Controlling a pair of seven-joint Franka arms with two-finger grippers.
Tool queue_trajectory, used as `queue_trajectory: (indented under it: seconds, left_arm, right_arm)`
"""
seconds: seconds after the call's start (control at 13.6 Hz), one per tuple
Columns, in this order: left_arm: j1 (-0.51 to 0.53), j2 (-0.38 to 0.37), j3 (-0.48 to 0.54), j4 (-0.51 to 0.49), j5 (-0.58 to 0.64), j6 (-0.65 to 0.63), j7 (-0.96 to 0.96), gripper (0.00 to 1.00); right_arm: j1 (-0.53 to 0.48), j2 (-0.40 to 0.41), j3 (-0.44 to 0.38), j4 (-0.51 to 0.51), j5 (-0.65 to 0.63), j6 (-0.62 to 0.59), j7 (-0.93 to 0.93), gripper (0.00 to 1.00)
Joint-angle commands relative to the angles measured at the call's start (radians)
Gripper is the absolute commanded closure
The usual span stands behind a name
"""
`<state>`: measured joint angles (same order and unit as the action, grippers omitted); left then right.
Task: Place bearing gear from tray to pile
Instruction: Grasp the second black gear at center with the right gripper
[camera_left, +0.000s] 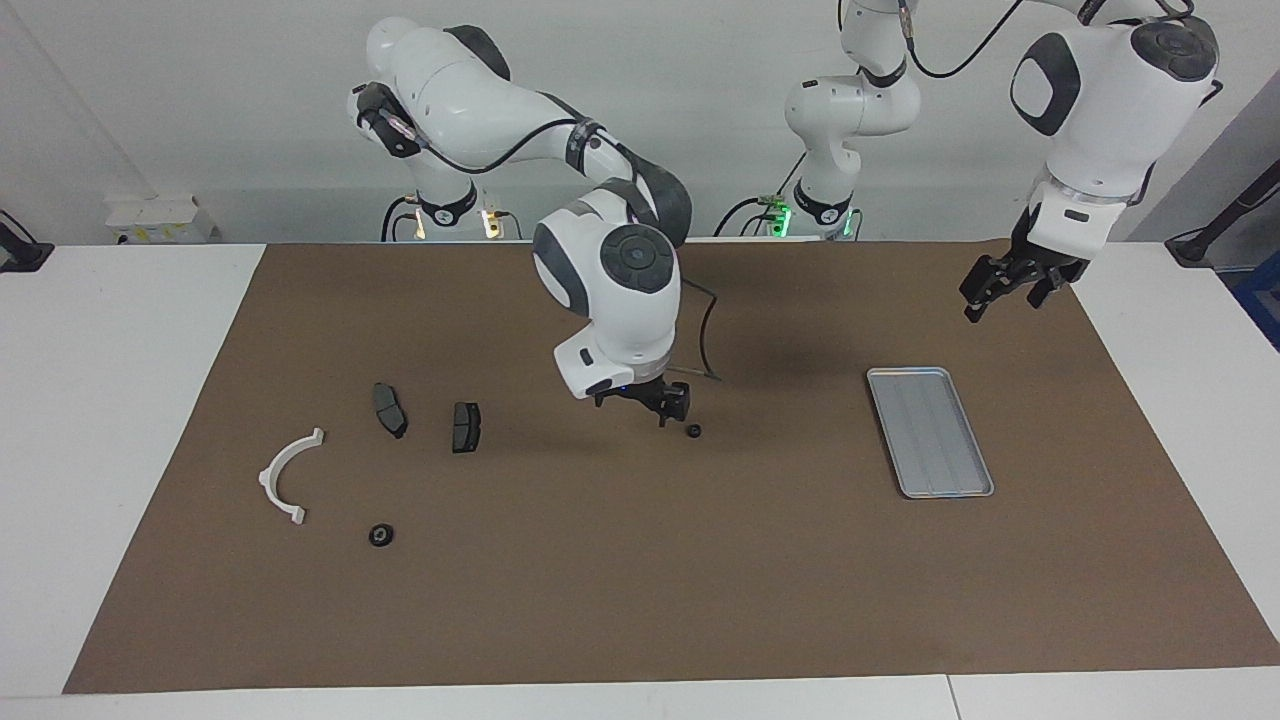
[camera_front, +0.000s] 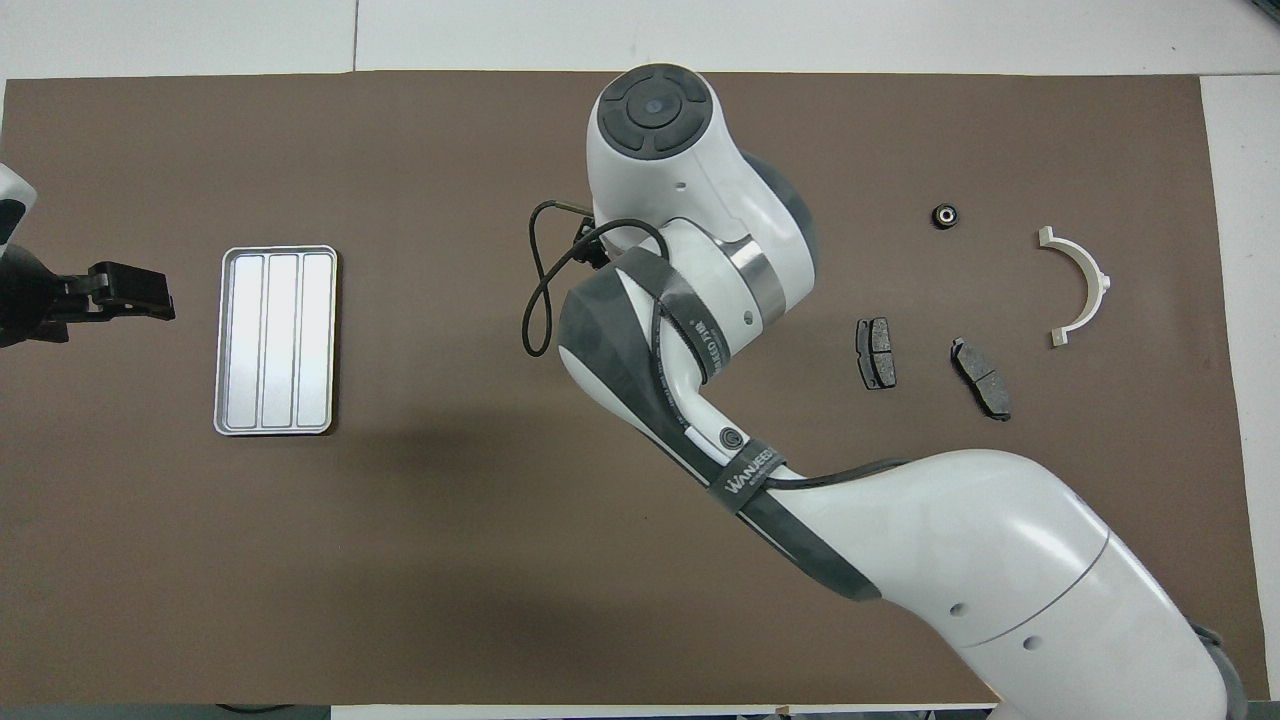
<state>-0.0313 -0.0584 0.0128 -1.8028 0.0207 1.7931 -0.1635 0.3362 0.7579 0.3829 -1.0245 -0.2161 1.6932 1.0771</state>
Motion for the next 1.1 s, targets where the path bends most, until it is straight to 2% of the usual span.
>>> queue_trajectory:
  seconds: [0.0, 0.37, 0.51, 0.73, 1.03]
  left_arm:
    - [0.025, -0.026, -0.017, 0.003, -0.047, -0.053, 0.021, 0.00]
    - [0.018, -0.015, -0.031, 0.014, -0.044, -0.060, 0.087, 0.00]
    - [0.007, 0.034, -0.031, 0.061, -0.045, -0.070, 0.087, 0.00]
    - [-0.006, 0.022, -0.033, 0.057, -0.047, -0.097, 0.091, 0.00]
    - [-0.004, 0.006, -0.031, 0.049, -0.047, -0.092, 0.093, 0.00]
  right_arm:
    - [0.032, 0.041, -0.004, -0.005, 0.011, 0.081, 0.099, 0.00]
    - [0.052, 0.086, -0.007, -0.040, 0.000, 0.177, 0.138, 0.00]
    - [0.053, 0.089, -0.007, -0.066, -0.005, 0.206, 0.139, 0.00]
    - [0.069, 0.098, -0.007, -0.101, -0.008, 0.256, 0.156, 0.00]
    - [0.087, 0.123, -0.007, -0.108, -0.063, 0.257, 0.170, 0.00]
